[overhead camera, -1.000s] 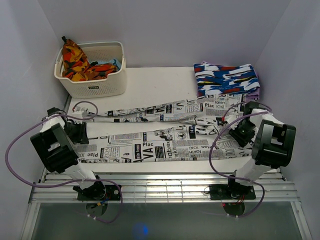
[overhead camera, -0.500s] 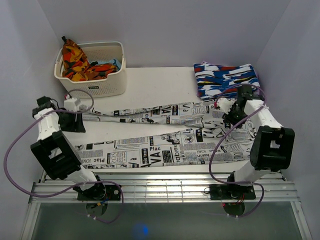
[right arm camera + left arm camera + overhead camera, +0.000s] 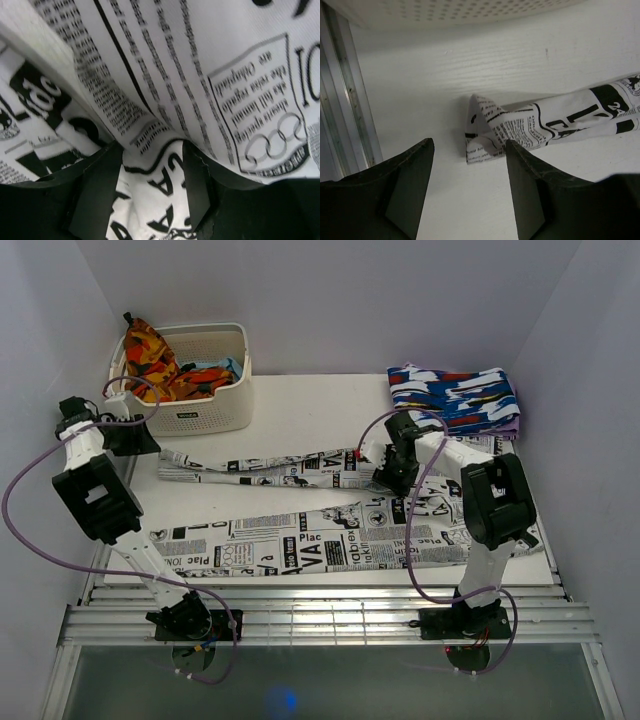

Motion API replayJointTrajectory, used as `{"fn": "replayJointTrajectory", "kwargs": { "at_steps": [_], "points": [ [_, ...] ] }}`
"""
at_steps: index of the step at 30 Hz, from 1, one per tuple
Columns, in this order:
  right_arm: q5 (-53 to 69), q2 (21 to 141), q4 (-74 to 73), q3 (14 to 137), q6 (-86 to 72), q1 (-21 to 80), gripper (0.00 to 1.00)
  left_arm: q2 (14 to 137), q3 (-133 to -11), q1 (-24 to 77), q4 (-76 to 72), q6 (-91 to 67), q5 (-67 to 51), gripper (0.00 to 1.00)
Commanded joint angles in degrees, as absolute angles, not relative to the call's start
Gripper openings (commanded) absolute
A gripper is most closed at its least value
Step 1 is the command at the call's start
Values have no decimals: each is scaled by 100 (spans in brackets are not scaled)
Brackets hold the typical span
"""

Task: Fold and stack the trousers
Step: Flatten the trousers out

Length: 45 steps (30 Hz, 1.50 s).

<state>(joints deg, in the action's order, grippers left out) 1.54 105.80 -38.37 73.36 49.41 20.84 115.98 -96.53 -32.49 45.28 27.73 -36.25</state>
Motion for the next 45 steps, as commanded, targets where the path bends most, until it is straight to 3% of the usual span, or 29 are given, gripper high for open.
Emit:
{"fn": "replayJointTrajectory", "kwargs": {
  "at_steps": [1, 6, 12, 13, 15, 16, 20, 30, 36, 37, 38, 40, 41, 44, 45],
  "points": [
    [35, 10863, -3367, 7418, 4632, 2311, 58, 11820, -10256, -3199, 4708, 2689, -4550, 70],
    [-165, 11258, -3155, 7392, 4588, 2434, 54, 11962, -9976, -3138, 4764, 2619, -4904, 68],
    [-246, 11286, -3102, 7330, 4605, 2443, 35, 11909, -9485, -3120, 4913, 2601, -4922, 57],
    [-237, 11242, -3103, 7313, 4597, 2452, 31, 11840, -9405, -3120, 4904, 2593, -4931, 52],
    [-211, 11136, -3138, 7269, 4614, 2461, 12, 11804, -9282, -3111, 4896, 2549, -4887, 40],
    [-211, 11084, -3181, 7225, 4614, 2470, 8, 11760, -9229, -3120, 4904, 2523, -4817, 25],
    [-220, 10618, -3182, 6839, 4772, 2470, 8, 10971, -8756, -3295, 4589, 2277, -4737, 0],
    [-255, 8931, -3111, 5230, 5273, 2434, 8, 8246, -7427, -3639, 3771, 1495, -4351, 0],
    [-150, 9402, -3155, 5710, 5063, 2408, 8, 8761, -7566, -3586, 3147, 397, -4026, 0],
    [-106, 9561, -3329, 5904, 4941, 2408, 14, 9189, -7646, -3577, 3077, 282, -4017, 2],
    [-62, 9719, -3479, 6115, 4905, 2417, 39, 9446, -7742, -3560, 3076, 203, -3990, 12],
    [202, 10124, -3813, 6739, 4756, 2408, 60, 9999, -8293, -3498, 3408, 62, -3639, 32],
    [228, 10168, -3849, 6872, 4729, 2400, 73, 10559, -8575, -3498, 3645, 62, -3613, 46],
    [351, 10108, -3885, 7224, 4597, 2277, 80, 11160, -9508, -3551, 4350, 175, -3358, 61],
    [412, 10064, -3893, 7294, 4562, 2233, 80, 11145, -9597, -3638, 4377, 219, -3366, 71]
  ]
}}
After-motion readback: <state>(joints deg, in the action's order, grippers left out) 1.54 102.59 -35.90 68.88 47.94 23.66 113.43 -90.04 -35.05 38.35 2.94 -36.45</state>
